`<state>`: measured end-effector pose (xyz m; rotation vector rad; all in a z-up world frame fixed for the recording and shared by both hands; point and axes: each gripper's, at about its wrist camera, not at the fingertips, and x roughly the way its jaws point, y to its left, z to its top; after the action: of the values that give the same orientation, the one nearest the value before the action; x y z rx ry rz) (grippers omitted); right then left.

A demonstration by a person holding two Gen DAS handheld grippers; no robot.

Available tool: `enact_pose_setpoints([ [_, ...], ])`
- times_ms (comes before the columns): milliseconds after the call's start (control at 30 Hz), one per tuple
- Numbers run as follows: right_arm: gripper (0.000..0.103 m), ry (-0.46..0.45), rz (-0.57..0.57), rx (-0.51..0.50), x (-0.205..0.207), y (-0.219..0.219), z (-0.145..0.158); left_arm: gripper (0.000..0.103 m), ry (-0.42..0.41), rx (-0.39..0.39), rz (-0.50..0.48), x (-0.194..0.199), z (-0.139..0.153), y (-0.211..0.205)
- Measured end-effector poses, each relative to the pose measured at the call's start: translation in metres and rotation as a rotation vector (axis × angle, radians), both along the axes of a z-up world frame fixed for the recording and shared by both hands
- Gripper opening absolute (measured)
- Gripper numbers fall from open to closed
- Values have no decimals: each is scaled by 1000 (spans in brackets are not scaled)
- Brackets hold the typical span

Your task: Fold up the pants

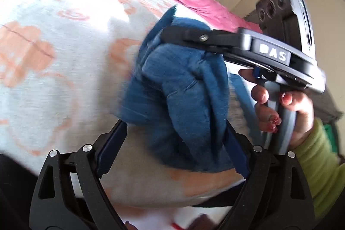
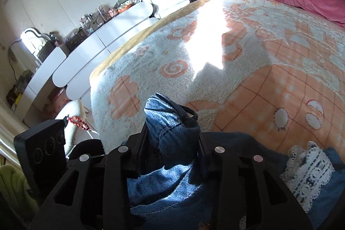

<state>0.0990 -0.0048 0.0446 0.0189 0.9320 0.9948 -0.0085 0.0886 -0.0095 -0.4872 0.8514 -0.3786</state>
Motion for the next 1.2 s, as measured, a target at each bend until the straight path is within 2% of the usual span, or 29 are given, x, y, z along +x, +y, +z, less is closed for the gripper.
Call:
enact_pose_setpoints([
  [200, 36, -30, -61, 63, 1, -60, 22, 79, 1, -33, -84, 16, 16, -45],
  [467, 39, -44, -156, 106, -1, -128, 26, 79, -26, 19, -161, 33, 39, -104],
  [533, 46, -42, -187, 127, -6, -150, 23, 79, -27, 17, -192, 35, 41, -115],
  [600, 63, -40, -235, 151, -10, -172, 21, 81, -33, 18, -252, 36, 41, -126],
  [667, 74, -15, -293, 189, -12, -200, 15, 82, -37, 55, -321, 34, 39, -144],
  [733, 76, -14, -391, 141, -14, -225, 5, 82, -25, 68, -362, 34, 34, -157],
  [833, 76, -4, -447, 56, -16, -240, -12, 84, -17, 99, -394, 24, 25, -170],
  [867, 76, 6, -446, 56, -18, -240, -17, 85, -25, 131, -398, 22, 25, -175],
  [967, 76, 9, -428, 22, -23, -224, -22, 85, -26, 157, -401, 20, 22, -175],
  [1000, 75, 5, -431, -21, -23, -216, -24, 85, -26, 156, -401, 20, 21, -179],
  [1100, 75, -17, -479, -234, -21, -206, -43, 86, -20, 137, -396, 13, 20, -172],
  [1133, 75, -16, -493, -255, -21, -208, -49, 86, -19, 134, -395, 5, 21, -169],
  [1200, 75, 28, -524, -234, -20, -215, -57, 86, -23, 132, -395, 1, 22, -166],
])
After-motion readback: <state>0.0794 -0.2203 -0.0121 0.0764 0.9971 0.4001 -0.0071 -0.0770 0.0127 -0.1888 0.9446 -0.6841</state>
